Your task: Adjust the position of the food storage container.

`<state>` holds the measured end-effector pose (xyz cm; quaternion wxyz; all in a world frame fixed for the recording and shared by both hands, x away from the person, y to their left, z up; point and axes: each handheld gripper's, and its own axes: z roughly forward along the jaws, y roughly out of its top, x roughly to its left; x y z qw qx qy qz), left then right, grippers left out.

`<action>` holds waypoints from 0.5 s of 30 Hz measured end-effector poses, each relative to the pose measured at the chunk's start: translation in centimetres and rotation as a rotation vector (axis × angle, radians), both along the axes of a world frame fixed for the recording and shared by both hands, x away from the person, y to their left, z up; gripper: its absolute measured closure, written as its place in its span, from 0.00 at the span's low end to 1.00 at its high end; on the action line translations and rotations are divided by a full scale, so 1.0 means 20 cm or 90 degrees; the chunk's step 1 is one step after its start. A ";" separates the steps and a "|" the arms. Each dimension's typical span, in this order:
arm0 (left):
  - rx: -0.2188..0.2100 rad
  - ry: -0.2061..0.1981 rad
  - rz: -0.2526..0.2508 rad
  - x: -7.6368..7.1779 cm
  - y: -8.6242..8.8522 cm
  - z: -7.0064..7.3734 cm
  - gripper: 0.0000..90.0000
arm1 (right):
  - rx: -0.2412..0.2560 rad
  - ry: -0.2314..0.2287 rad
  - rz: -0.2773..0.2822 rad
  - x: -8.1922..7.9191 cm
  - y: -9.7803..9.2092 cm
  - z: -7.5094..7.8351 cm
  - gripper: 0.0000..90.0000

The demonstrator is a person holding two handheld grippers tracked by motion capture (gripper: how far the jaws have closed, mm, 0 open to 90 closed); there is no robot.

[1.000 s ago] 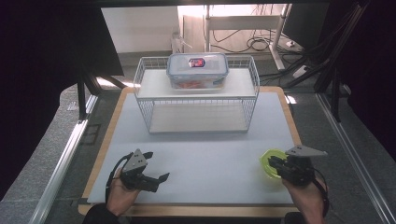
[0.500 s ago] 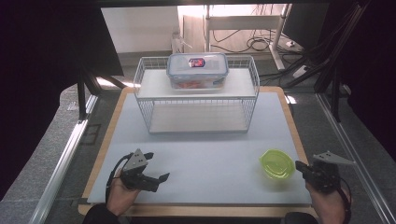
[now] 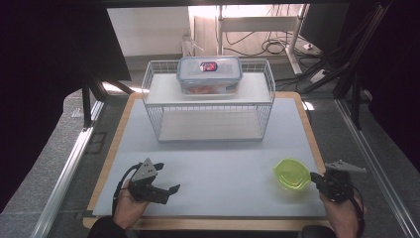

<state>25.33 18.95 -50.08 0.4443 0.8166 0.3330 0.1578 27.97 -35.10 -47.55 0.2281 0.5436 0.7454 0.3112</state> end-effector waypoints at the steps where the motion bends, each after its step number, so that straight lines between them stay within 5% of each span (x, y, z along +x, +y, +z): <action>1: 0.001 0.001 -0.001 0.00 0.00 0.00 0.07 | 0.000 0.002 0.001 0.01 0.01 0.00 1.00; 15: 0.003 0.009 -0.005 0.01 -0.01 -0.01 0.07 | 0.018 0.020 0.076 0.13 0.22 -0.01 1.00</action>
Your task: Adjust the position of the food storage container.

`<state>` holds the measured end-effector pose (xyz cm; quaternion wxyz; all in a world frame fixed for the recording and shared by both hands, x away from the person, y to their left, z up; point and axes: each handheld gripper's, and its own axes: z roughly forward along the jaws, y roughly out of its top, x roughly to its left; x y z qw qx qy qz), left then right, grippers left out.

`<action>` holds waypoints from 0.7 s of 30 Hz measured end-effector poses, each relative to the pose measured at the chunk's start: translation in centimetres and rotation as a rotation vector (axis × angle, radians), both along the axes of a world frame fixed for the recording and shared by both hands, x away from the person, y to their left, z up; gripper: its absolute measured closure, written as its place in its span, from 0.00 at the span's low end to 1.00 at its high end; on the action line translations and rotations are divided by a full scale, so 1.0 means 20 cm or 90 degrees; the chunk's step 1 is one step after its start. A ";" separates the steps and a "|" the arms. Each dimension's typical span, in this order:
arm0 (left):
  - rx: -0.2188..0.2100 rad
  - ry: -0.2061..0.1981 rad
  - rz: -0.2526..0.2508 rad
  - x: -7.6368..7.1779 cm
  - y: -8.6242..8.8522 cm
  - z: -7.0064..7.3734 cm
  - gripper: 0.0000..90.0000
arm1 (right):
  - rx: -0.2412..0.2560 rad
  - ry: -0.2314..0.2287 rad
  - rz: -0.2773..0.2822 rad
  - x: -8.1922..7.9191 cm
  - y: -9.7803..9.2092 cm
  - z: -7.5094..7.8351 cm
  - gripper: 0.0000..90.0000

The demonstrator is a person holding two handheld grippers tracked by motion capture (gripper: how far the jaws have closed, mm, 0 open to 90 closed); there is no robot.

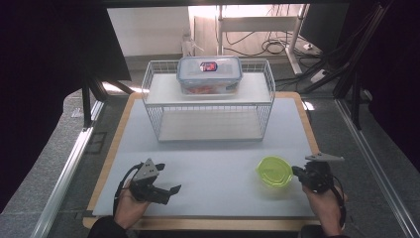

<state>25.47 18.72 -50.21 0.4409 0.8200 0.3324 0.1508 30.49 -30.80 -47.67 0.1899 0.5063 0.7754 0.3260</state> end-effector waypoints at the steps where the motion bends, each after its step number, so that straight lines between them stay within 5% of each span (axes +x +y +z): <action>1: 0.000 0.000 0.000 0.00 0.00 0.00 0.07 | 0.000 0.001 0.007 0.01 0.02 0.00 1.00; 21: 0.001 0.001 0.002 0.00 0.01 0.00 0.07 | 0.006 0.014 0.140 0.14 0.48 -0.02 1.00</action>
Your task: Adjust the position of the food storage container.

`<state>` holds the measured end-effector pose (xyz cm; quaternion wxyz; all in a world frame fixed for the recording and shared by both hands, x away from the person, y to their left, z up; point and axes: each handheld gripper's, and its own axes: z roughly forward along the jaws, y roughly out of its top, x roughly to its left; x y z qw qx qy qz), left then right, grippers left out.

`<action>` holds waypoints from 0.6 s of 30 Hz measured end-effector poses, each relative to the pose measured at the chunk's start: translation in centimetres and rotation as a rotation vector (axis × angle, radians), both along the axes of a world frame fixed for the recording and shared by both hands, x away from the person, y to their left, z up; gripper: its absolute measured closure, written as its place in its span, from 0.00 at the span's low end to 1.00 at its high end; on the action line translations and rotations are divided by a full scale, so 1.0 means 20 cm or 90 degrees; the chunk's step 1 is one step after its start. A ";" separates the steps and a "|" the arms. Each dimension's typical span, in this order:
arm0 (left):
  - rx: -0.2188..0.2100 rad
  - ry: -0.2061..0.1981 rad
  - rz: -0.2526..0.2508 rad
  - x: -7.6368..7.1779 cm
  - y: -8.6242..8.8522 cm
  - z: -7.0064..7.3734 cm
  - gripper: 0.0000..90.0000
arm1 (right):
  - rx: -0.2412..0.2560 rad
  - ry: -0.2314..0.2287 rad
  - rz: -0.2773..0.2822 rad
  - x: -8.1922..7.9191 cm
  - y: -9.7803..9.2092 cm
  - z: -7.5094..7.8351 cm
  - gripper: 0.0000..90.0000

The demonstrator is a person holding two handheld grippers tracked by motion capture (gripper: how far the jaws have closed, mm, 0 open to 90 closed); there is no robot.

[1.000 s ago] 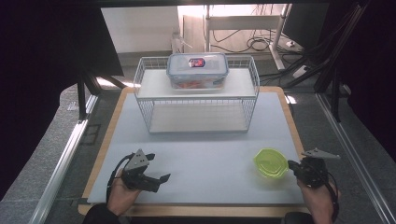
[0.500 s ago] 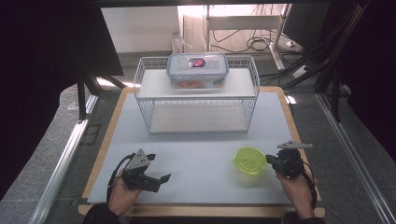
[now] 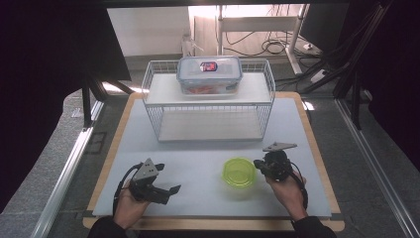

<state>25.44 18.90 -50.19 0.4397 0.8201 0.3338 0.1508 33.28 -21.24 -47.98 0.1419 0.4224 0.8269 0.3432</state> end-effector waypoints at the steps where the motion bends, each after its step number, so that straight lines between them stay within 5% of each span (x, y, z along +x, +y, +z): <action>1: -0.001 0.000 0.001 0.00 0.00 0.00 0.07 | 0.000 -0.002 -0.003 0.00 -0.01 0.01 1.00; 9: 0.002 0.000 0.003 0.00 0.00 0.00 0.07 | -0.004 0.018 -0.016 -0.11 -0.12 -0.03 1.00; 18: 0.012 0.002 -0.001 0.00 -0.01 -0.01 0.07 | 0.018 0.068 0.025 -0.10 -0.02 -0.12 1.00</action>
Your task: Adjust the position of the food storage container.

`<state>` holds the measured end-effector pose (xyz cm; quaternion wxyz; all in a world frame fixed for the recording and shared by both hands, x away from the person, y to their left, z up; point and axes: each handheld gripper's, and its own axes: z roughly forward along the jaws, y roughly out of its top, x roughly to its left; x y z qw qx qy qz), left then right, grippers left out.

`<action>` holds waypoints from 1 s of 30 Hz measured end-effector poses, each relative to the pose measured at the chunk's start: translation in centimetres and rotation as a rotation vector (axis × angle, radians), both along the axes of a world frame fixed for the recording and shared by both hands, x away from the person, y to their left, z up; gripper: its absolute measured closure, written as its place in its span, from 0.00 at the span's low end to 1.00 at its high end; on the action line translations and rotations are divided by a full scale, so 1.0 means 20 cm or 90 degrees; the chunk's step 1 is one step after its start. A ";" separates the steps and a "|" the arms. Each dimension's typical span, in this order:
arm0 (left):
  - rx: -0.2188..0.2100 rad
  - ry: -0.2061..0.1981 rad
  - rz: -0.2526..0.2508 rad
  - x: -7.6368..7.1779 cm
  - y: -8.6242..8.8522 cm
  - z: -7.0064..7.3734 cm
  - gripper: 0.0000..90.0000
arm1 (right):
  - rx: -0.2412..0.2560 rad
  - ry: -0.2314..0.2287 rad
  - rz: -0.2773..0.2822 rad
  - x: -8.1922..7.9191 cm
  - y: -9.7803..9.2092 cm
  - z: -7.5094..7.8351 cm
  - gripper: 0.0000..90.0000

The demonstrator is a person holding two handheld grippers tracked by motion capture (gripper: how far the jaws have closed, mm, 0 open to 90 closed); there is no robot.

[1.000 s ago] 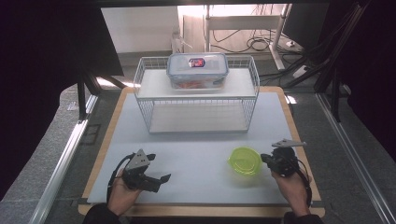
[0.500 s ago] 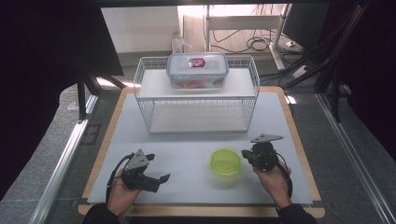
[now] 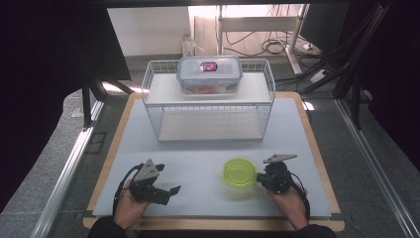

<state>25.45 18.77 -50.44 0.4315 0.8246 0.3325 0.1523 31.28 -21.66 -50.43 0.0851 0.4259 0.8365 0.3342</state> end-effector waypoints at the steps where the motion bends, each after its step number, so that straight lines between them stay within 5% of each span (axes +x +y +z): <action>1: 0.001 0.000 0.000 0.00 0.00 0.00 0.07 | 0.001 0.001 0.002 0.00 0.01 0.00 1.00; 23: 0.009 -0.002 0.002 0.00 0.00 -0.01 0.06 | 0.020 0.012 0.076 0.09 0.28 -0.06 1.00; 30: 0.021 0.016 -0.004 0.01 -0.01 -0.02 0.08 | -0.012 -0.026 0.067 0.09 0.21 -0.02 0.90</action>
